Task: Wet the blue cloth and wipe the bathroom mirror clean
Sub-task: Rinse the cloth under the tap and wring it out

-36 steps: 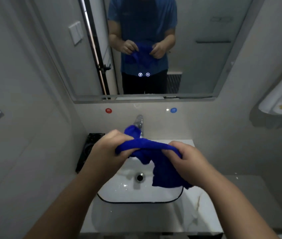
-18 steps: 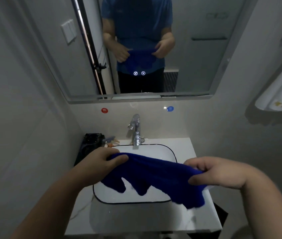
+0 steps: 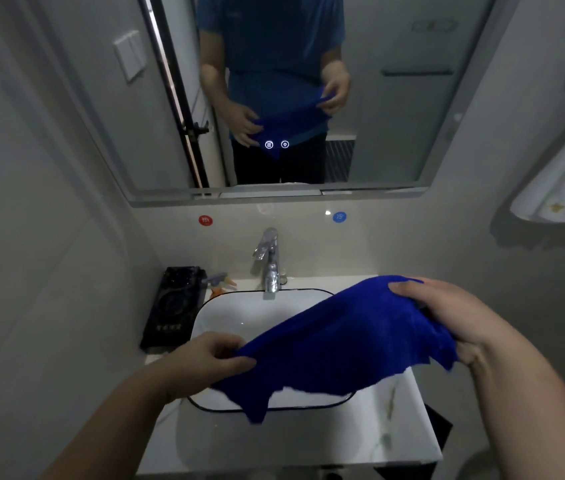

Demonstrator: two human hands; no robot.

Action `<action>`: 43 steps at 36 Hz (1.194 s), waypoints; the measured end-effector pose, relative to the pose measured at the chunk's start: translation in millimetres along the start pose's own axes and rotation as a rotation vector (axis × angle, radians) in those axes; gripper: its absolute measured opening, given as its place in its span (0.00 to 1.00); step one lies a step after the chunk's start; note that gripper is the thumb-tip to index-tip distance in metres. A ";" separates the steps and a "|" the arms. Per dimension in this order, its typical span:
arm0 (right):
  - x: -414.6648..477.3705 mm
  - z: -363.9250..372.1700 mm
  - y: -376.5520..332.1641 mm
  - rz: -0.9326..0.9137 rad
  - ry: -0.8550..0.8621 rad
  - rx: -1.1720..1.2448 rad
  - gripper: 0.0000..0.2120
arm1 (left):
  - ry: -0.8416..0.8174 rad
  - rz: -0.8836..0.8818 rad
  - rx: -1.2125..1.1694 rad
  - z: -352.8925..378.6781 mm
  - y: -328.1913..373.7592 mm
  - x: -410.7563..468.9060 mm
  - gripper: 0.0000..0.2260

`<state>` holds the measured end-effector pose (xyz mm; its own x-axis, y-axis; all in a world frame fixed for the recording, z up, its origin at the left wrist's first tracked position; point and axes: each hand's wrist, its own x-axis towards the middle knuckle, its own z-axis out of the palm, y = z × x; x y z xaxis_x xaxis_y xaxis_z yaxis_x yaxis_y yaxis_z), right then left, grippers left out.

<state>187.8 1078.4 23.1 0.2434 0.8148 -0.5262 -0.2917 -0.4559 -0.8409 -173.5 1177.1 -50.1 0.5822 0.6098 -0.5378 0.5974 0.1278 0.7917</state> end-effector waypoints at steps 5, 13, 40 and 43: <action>-2.6 8.7 -13.5 -0.104 0.213 -0.159 0.05 | 0.141 -0.004 -0.104 21.6 11.3 2.8 0.11; -17.9 100.3 15.7 -0.542 0.330 -0.865 0.15 | 0.018 -0.359 -0.780 67.8 30.5 17.1 0.17; 17.0 1.8 100.3 0.310 -0.008 0.450 0.27 | 0.123 -0.024 -0.590 104.0 62.8 95.1 0.14; 50.1 -30.2 108.7 0.389 0.024 0.163 0.26 | 0.225 -0.144 -0.391 122.0 52.5 126.4 0.14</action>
<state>196.2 1058.8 -98.4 0.1071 0.5834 -0.8051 -0.5086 -0.6637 -0.5485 -1.4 1165.5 -111.8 0.3494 0.7131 -0.6078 0.3858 0.4817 0.7868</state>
